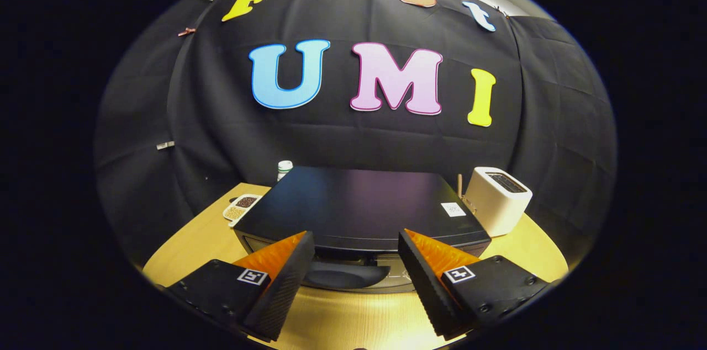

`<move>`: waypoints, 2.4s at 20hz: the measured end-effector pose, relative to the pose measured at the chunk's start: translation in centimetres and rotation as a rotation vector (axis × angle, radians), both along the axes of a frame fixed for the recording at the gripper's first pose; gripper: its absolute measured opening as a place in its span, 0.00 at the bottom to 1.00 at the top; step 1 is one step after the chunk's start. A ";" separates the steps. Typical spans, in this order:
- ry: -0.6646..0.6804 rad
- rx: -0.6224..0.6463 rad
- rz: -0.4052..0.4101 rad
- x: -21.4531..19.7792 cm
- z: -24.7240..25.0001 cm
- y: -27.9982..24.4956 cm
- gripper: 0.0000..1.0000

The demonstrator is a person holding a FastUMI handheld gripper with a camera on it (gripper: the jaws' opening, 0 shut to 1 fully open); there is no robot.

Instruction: Open the toaster oven, put the food inside, and close the toaster oven door.

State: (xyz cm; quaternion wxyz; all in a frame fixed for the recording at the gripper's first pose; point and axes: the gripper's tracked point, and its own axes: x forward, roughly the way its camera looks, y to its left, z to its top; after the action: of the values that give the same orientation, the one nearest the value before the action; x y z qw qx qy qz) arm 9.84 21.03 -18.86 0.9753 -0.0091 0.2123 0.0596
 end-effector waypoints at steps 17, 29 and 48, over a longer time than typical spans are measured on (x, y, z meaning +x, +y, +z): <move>0.154 0.024 -0.028 -0.3 -3.2 1.6 0.99; 0.212 0.008 0.000 -4.7 -4.0 1.4 0.99; 0.563 0.083 0.160 -19.0 -13.3 -0.3 0.99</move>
State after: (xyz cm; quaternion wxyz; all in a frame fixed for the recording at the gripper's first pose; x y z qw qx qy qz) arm -9.14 20.70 -32.19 0.8698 0.0309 0.4705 0.1451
